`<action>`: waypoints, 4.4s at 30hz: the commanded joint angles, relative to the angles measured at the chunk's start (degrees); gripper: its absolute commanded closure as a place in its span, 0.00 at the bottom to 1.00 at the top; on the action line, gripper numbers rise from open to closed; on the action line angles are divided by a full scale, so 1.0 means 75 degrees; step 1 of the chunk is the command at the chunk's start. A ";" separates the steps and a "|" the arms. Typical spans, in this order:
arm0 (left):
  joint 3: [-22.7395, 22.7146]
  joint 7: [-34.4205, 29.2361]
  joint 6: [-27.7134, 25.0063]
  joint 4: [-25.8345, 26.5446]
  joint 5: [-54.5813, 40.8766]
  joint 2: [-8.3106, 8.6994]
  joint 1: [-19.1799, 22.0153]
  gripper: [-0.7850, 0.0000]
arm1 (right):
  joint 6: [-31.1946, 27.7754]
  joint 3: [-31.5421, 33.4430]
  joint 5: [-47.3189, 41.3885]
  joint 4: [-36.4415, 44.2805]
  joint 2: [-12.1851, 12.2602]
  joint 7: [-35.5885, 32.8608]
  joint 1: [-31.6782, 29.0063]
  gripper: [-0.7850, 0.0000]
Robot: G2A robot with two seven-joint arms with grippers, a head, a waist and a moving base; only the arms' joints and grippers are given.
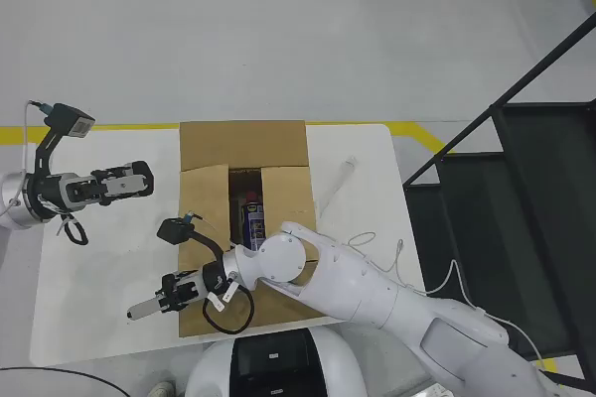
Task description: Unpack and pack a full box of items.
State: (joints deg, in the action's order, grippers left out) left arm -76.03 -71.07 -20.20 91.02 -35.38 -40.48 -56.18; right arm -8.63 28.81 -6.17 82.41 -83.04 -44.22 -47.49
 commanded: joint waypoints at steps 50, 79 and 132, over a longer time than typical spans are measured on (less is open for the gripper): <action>-0.2319 0.0265 -0.0173 0.0735 -0.0245 0.0082 -0.2639 0.00 | 0.0486 0.2598 0.0764 0.1080 0.0899 0.0038 -0.1866 0.00; -0.0399 -0.0063 0.0840 -0.0110 0.0220 -0.0233 -0.0067 0.00 | -0.1185 0.0300 0.0234 -0.0842 -0.0353 0.0991 0.0015 0.00; 0.0944 0.0700 0.2605 -0.1565 0.2784 -0.0490 -0.0180 0.00 | -0.0757 0.4421 0.1199 0.2950 0.1096 0.0047 -0.3541 0.00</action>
State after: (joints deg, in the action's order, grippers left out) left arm -69.40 -65.74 -1.66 79.26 -15.40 -44.08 -58.06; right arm -14.25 61.88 3.00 104.60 -74.87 -43.90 -74.00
